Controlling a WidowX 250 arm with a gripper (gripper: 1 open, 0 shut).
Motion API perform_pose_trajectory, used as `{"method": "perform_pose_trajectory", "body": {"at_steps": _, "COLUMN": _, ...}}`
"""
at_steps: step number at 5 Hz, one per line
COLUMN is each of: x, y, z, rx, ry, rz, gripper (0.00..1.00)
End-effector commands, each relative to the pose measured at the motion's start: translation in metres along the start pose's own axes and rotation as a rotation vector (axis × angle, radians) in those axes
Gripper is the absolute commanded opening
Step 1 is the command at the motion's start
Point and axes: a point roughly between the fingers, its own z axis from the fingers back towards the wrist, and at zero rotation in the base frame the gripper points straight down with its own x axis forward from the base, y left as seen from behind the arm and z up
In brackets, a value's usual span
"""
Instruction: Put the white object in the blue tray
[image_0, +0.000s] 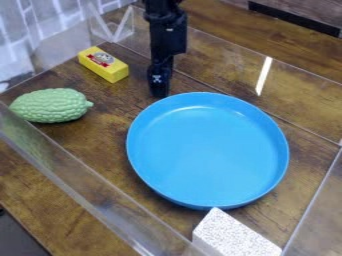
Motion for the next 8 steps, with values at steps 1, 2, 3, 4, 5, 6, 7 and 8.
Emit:
{"method": "perform_pose_trajectory", "body": {"at_steps": 1, "x": -0.015, "y": 0.021, "z": 0.002, "rx": -0.003, "ry": -0.004, "rz": -0.045, "gripper": 1.0}}
{"method": "perform_pose_trajectory", "body": {"at_steps": 2, "x": -0.006, "y": 0.023, "z": 0.0, "rx": -0.009, "ry": -0.011, "rz": -0.072, "gripper": 1.0}}
{"method": "perform_pose_trajectory", "body": {"at_steps": 3, "x": 0.003, "y": 0.025, "z": 0.0, "rx": -0.014, "ry": -0.017, "rz": -0.083, "gripper": 1.0}}
{"method": "perform_pose_trajectory", "body": {"at_steps": 4, "x": 0.005, "y": 0.028, "z": 0.0, "rx": -0.017, "ry": -0.022, "rz": -0.071, "gripper": 1.0}}
{"method": "perform_pose_trajectory", "body": {"at_steps": 5, "x": 0.006, "y": 0.032, "z": 0.002, "rx": -0.019, "ry": -0.027, "rz": -0.059, "gripper": 1.0}}
{"method": "perform_pose_trajectory", "body": {"at_steps": 6, "x": 0.01, "y": 0.036, "z": 0.004, "rx": -0.018, "ry": -0.031, "rz": -0.011, "gripper": 1.0}}
{"method": "perform_pose_trajectory", "body": {"at_steps": 7, "x": 0.013, "y": 0.04, "z": 0.005, "rx": -0.018, "ry": -0.035, "rz": 0.038, "gripper": 1.0}}
{"method": "perform_pose_trajectory", "body": {"at_steps": 8, "x": 0.013, "y": 0.045, "z": 0.005, "rx": -0.027, "ry": -0.039, "rz": -0.012, "gripper": 1.0}}
